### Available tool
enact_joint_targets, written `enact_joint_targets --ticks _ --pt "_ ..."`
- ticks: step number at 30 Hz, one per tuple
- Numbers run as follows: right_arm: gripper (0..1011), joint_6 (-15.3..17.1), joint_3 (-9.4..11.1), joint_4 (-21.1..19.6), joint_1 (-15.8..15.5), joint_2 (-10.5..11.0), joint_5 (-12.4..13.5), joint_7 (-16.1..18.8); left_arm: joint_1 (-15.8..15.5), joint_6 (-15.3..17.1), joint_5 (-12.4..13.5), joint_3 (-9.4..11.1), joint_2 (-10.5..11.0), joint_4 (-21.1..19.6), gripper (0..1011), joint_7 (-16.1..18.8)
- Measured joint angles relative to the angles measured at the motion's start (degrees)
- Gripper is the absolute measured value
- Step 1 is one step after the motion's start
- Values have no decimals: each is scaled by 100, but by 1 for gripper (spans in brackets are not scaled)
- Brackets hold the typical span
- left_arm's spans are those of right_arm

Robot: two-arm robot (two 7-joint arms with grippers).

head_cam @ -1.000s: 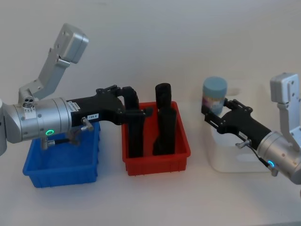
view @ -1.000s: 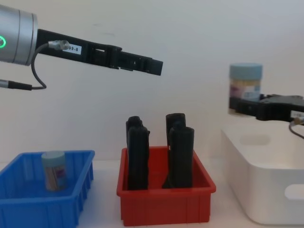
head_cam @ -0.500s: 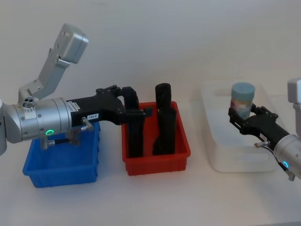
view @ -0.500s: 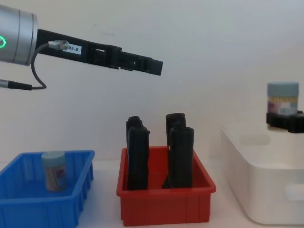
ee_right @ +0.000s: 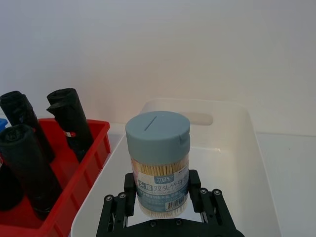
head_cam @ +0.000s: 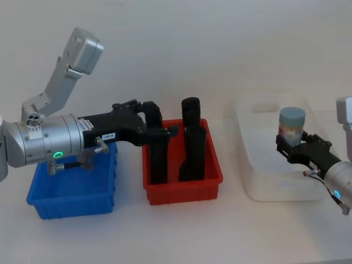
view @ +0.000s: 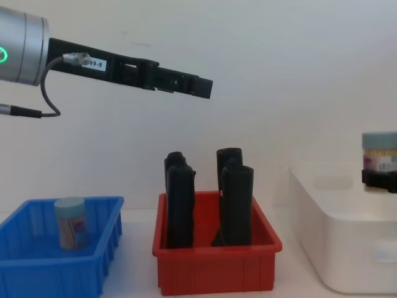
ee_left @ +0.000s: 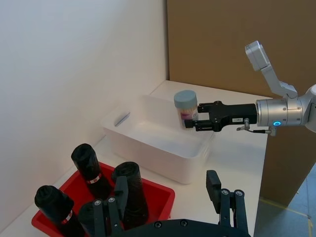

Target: Pick the cotton swabs from the blue box and place them into the white box.

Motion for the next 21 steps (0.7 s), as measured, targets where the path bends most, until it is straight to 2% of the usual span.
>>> enact_joint_targets --ticks 3,8,12,16,21 --pt "650 12 0 26 15 -5 -11 0 0 0 0 0 0 0 1004 0" --pt "776 18 0 71 41 -18 -41 12 0 0 0 0 0 0 1004 0" --pt "914 0 -1 85 48 -24 -59 27 0 0 0 0 0 0 1004 0" --pt "1000 -47 -2 85 48 -27 -74 38 0 0 0 0 0 0 1004 0" --pt "1001 -139 -1 54 30 -27 -83 41 0 0 0 0 0 0 1004 0"
